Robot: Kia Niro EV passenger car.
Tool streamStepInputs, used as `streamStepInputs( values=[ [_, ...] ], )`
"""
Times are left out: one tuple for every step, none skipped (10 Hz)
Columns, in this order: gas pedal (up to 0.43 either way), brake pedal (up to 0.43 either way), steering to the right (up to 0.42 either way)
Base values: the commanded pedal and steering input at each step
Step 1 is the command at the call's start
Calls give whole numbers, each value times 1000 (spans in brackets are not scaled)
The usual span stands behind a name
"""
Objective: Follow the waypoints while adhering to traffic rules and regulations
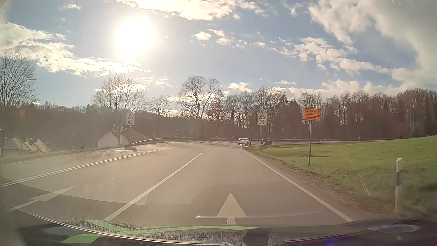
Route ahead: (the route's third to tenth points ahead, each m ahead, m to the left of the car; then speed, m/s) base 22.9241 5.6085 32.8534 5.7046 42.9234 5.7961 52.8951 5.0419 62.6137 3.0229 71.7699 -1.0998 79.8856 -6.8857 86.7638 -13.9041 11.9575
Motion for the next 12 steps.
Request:
streamStepInputs(
  values=[
    [150, 0, -28],
    [150, 0, -22],
    [150, 0, -17],
    [150, 0, -16],
    [150, 0, -16],
    [150, 0, -16],
    [150, 0, -16],
    [150, 0, -15],
    [150, 0, -15],
    [150, 0, -15],
    [150, 0, -15],
    [150, 0, -15]
  ],
)
